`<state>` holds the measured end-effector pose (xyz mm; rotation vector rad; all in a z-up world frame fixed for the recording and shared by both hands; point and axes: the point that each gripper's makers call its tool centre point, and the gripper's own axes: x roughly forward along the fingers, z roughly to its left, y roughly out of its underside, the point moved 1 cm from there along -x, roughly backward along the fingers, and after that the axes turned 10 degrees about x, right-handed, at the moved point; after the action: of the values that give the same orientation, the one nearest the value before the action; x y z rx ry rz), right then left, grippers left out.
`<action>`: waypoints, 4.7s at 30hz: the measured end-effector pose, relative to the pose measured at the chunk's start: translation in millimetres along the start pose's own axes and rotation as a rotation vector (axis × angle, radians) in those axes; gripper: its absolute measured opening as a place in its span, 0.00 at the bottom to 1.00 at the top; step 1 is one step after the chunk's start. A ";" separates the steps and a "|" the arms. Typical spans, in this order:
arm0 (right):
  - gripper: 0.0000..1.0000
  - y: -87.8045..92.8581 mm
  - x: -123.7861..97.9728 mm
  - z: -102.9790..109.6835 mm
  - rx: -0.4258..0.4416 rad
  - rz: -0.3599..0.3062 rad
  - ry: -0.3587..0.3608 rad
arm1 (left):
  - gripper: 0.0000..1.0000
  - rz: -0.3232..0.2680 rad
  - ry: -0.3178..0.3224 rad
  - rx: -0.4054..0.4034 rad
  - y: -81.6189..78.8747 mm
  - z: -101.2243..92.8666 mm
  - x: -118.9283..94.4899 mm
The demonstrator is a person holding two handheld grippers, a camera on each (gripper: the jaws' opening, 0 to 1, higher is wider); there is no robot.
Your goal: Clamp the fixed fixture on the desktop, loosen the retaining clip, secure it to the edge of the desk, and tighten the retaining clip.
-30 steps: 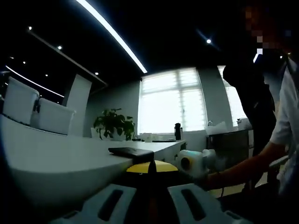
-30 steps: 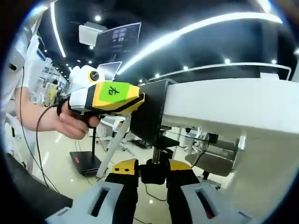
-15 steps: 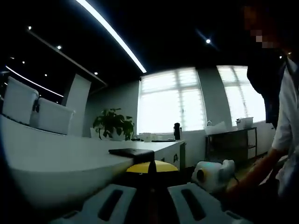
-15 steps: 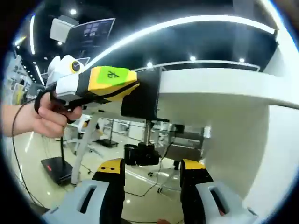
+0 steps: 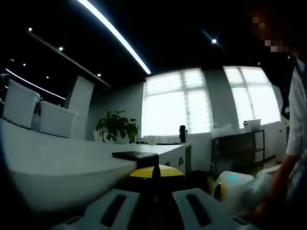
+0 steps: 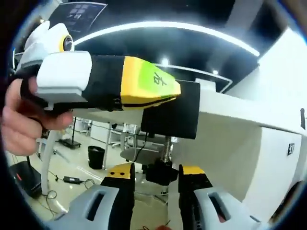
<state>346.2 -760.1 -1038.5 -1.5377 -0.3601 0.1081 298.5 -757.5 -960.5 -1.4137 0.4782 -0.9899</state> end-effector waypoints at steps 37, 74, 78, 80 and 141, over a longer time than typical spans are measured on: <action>0.24 13.2 10.8 2.5 0.075 0.104 -0.747 | 0.02 -0.003 0.005 -0.008 0.6 0.3 -0.4; 0.25 -8.5 -8.9 -5.6 0.135 -0.022 -0.077 | 0.02 -0.012 0.000 -0.019 0.9 0.0 -1.3; 0.25 -8.1 -11.4 -3.6 0.140 -0.030 -0.169 | 0.02 -0.012 0.000 -0.019 0.9 0.1 -1.1; 0.25 -6.4 -7.5 -3.4 0.133 -0.024 -0.234 | 0.02 -0.012 -0.001 -0.019 1.0 0.2 -0.9; 0.24 11.9 2.5 -1.7 0.078 0.074 -0.476 | 0.02 -0.014 0.001 -0.025 -2.3 0.9 -2.2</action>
<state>350.9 -760.5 -1049.8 -1.4389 -0.6663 0.5456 297.4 -754.9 -958.8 -1.4404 0.4837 -0.9987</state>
